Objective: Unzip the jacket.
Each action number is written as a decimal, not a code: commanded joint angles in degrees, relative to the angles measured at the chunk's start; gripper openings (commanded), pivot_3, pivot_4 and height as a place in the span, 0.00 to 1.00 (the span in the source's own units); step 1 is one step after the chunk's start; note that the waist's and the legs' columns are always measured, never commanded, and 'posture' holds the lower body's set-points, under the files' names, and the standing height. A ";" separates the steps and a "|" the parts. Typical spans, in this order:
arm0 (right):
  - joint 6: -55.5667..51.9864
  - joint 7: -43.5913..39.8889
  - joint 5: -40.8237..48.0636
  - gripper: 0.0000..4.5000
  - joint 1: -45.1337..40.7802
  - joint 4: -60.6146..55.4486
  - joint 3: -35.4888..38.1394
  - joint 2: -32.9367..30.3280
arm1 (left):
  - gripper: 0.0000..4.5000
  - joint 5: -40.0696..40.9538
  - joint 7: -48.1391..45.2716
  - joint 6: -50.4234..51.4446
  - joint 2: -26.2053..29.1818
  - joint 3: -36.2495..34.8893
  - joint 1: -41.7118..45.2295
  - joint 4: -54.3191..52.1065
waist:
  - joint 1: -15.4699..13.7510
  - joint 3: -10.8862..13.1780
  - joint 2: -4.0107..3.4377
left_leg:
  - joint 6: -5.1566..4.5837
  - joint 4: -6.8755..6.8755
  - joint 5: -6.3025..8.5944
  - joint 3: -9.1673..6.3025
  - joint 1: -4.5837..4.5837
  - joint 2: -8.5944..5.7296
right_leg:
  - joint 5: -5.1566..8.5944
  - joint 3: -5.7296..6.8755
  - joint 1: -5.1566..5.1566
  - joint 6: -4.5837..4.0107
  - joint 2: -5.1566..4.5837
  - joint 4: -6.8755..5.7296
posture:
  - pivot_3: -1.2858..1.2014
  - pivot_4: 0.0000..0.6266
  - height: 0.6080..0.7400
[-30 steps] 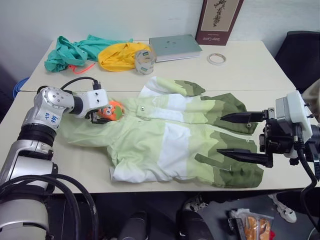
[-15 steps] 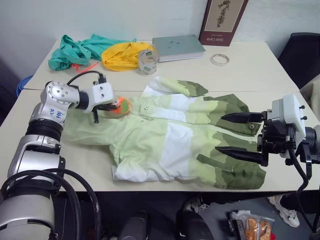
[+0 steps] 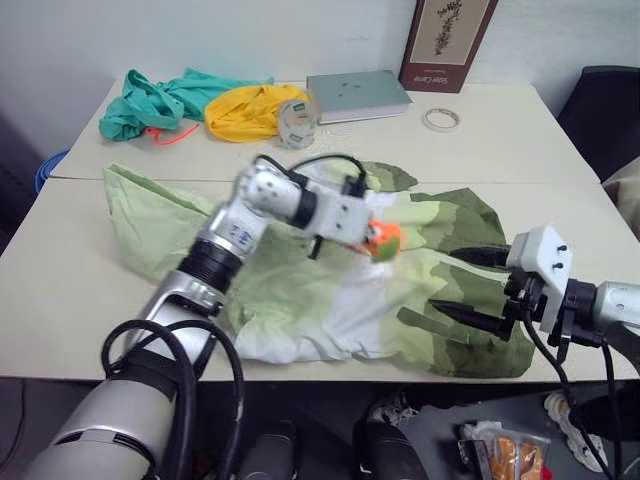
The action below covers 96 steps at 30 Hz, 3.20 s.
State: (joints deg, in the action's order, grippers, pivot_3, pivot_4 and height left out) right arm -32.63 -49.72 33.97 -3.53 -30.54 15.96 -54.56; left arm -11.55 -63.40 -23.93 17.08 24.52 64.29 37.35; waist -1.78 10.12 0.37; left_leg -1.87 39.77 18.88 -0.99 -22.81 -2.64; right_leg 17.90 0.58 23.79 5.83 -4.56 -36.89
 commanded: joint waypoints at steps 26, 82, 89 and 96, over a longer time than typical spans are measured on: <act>27.05 -10.54 -26.82 1.00 -29.41 23.50 -27.59 4.23 | 0.84 20.66 -17.97 18.69 16.64 -13.70 0.13 -7.25 | 1.29 -0.01 -0.02 | 0.00 0.12 0.00 0.04 -0.42 -0.01 | 0.00 0.13 0.58 0.00 0.00 -0.34 | 0.52 0.24 1.00; 35.05 -6.12 -37.66 0.00 -29.17 41.17 -17.68 4.35 | 0.53 1.77 -1.59 3.50 12.93 -6.60 -14.51 15.82 | 1.95 -0.23 -0.14 | 0.05 0.25 -0.01 0.14 -0.27 -0.09 | 0.00 0.41 0.61 -0.01 -0.13 -0.69 | 0.52 0.24 1.00; 36.00 -0.50 -38.91 0.00 -24.21 50.89 -10.44 -3.77 | 0.53 2.01 -0.63 3.89 14.39 -7.55 -16.47 15.05 | 1.88 -0.45 -0.39 | 0.05 0.16 -0.01 0.34 -0.02 -0.07 | 0.00 0.20 0.53 -0.01 -0.09 -0.71 | 0.52 0.24 1.00; 38.88 6.78 -37.49 0.00 -22.61 69.36 -1.85 -14.31 | 0.53 2.57 -0.24 4.59 15.59 -8.58 -17.94 13.59 | 1.98 -0.63 -0.69 | 0.00 -0.41 0.00 0.99 0.68 -0.04 | 0.01 -0.44 0.32 -0.01 -0.04 -0.64 | 0.52 0.24 1.00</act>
State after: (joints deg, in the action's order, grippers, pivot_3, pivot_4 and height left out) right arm 5.16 -44.81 -4.49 -26.17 35.46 10.14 -65.87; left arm -5.76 -63.29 -21.79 30.34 14.16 49.66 47.87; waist 0.21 9.49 -0.32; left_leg -1.88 39.22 18.89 0.15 -21.98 -2.61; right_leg 17.90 -0.02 24.01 5.82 -4.54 -37.42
